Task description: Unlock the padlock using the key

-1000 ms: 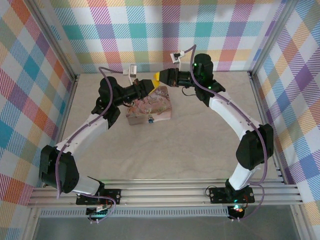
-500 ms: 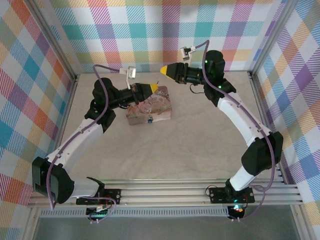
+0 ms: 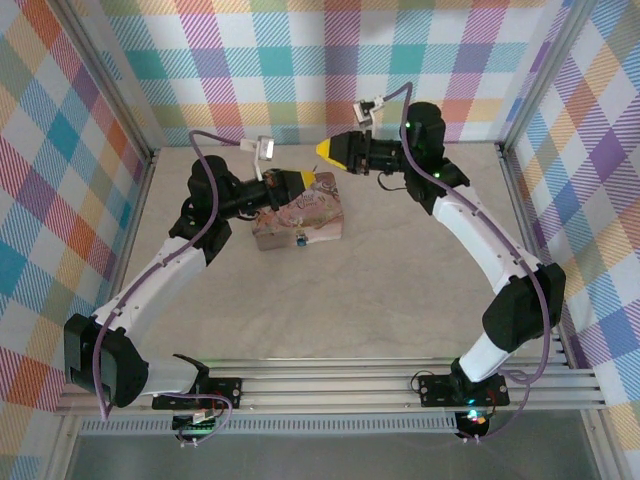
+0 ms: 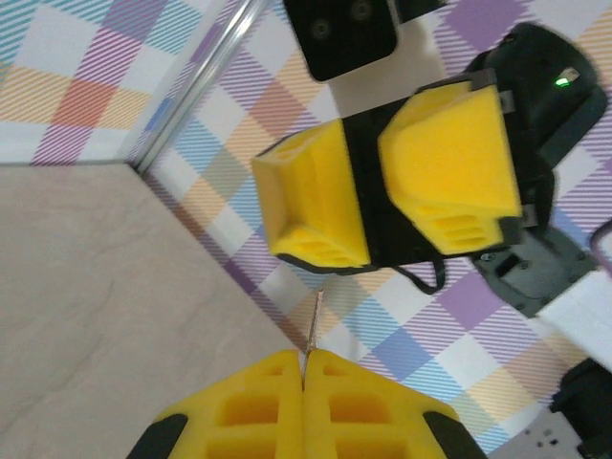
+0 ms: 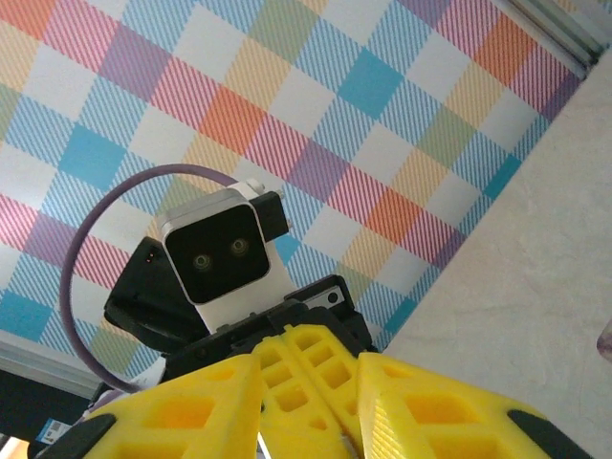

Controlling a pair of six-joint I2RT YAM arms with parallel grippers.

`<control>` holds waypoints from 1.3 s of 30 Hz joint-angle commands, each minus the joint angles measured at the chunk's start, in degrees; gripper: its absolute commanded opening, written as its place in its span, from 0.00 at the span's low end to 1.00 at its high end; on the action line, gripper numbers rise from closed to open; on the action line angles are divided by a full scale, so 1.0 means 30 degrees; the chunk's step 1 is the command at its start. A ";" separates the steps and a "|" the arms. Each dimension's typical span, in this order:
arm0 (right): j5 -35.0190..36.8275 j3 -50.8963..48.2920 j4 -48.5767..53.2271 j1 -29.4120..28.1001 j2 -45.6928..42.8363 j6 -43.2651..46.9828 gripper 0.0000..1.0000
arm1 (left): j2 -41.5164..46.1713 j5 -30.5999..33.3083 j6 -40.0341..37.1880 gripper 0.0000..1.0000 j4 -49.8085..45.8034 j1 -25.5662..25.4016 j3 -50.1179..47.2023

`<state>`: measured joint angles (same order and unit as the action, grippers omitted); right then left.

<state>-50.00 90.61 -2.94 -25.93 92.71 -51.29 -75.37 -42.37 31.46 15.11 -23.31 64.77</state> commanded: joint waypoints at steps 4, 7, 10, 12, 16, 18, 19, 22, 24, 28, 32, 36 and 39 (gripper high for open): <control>0.1043 0.1426 0.3699 -0.0945 0.0458 0.0877 0.34 | 0.0995 0.2593 -0.3174 0.00 -0.3812 -0.0288 0.1173; 0.1809 0.1666 0.4500 -0.1223 0.0746 0.0501 0.35 | 0.1188 0.4084 -0.5008 0.00 -0.5914 -0.0770 0.1757; 0.2725 0.1840 0.5240 -0.1331 0.1037 -0.0340 0.40 | 0.1290 0.5776 -0.6660 0.00 -0.7553 -0.1394 0.2284; 0.3415 0.1870 0.5944 -0.1344 0.1140 -0.1223 0.40 | 0.1234 0.6723 -0.7528 0.00 -0.8421 -0.1782 0.2611; 0.3941 0.1847 0.6393 -0.1346 0.1422 -0.3130 0.42 | 0.1032 0.8286 -0.9266 0.00 -0.9729 -0.2462 0.3301; 0.3993 0.2032 0.6681 -0.1417 0.1578 -0.3404 0.42 | 0.1075 0.8645 -0.9843 0.00 -0.9580 -0.2751 0.3261; 0.4197 0.2147 0.7051 -0.1426 0.1577 -0.3347 0.42 | 0.1092 0.8864 -1.0093 0.00 -0.9450 -0.2880 0.3237; 0.5165 0.2176 0.8133 -0.1434 0.1432 -0.2971 0.42 | 0.0991 0.9462 -1.0559 0.00 -0.9490 -0.3127 0.3304; 0.5982 0.2115 0.8893 -0.1434 0.1279 -0.2842 0.43 | 0.0900 0.9668 -1.0759 0.00 -0.9591 -0.3256 0.3397; 0.7342 0.1738 0.9777 -0.1434 0.1118 -0.2856 0.44 | 0.0727 0.9951 -1.1182 0.00 -1.0120 -0.3483 0.3498; 0.7504 0.1702 0.9983 -0.1434 0.1360 -0.3100 0.44 | 0.0808 1.0642 -1.1523 0.00 -1.0179 -0.3793 0.3338; 0.7109 0.1931 0.9897 -0.1534 0.1668 -0.3324 0.43 | 0.0762 1.1763 -1.2023 0.00 -1.1006 -0.4173 0.3401; 0.6972 0.2169 1.0047 -0.1665 0.1844 -0.3352 0.42 | 0.0664 1.2708 -1.2095 0.00 -1.1274 -0.4230 0.3487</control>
<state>-28.93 96.05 25.76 -30.46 97.01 -60.64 -73.45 -8.08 -3.07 -17.28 -35.29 73.45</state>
